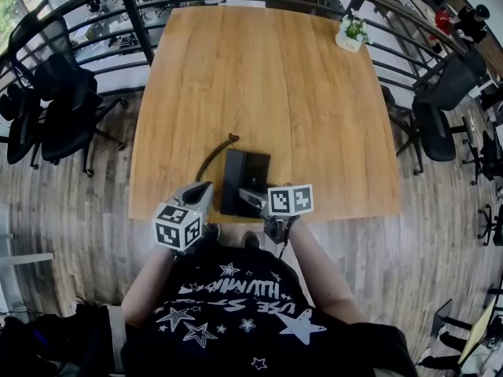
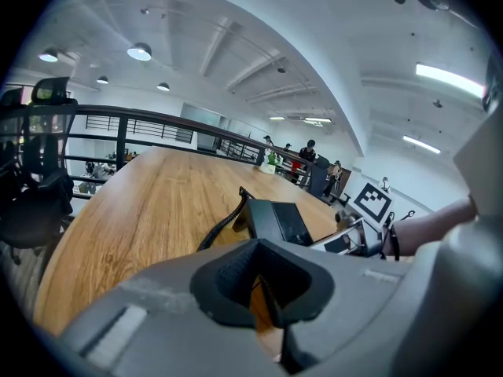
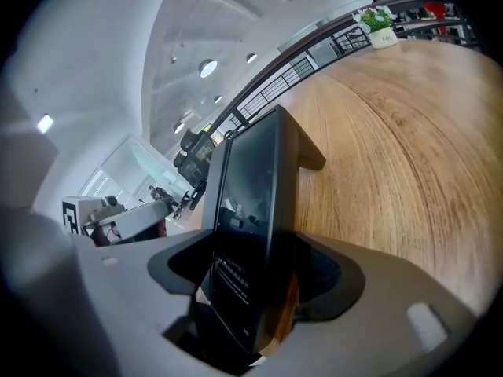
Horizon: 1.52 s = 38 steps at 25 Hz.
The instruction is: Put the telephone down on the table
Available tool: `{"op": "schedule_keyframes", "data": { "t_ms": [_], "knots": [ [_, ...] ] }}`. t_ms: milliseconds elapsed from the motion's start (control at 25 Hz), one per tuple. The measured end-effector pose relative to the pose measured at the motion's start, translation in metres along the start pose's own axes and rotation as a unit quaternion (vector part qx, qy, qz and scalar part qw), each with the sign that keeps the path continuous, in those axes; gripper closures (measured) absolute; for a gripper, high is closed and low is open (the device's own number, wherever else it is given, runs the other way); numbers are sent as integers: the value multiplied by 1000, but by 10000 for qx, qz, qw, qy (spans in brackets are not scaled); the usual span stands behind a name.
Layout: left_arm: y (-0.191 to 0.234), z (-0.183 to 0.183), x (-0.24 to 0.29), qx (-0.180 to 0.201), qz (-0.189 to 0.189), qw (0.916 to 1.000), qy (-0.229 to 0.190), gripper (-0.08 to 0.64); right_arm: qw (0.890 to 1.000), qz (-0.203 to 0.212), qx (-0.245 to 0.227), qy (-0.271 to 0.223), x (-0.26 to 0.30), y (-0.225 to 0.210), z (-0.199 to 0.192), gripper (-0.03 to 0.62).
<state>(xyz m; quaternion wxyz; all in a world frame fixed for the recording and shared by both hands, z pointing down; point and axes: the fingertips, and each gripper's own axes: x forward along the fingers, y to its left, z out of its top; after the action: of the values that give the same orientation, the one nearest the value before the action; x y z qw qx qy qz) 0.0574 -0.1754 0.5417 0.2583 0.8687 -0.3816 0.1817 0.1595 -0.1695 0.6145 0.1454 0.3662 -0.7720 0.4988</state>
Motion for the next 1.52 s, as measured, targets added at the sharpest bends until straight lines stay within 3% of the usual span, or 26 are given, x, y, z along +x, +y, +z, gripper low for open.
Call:
{"op": "schedule_keyframes", "data": {
  "t_ms": [360,720,1080,1520],
  "knots": [
    [-3,0,-1,-21,146,9999,-4,558,9998,-23,-164,-106,-4,-1,-1,276],
    [-12,1,-9,-153,482,9986,-118,558,9985,35,-398,-369,-30,-2,10,353],
    [-23,-10,-24,-424,896,9946,-310,558,9966,185,-694,-396,-51,-3,13,379],
    [-7,-23,-40,-512,793,9949,-343,558,9943,54,-646,-846,-58,16,21,459]
  ]
}}
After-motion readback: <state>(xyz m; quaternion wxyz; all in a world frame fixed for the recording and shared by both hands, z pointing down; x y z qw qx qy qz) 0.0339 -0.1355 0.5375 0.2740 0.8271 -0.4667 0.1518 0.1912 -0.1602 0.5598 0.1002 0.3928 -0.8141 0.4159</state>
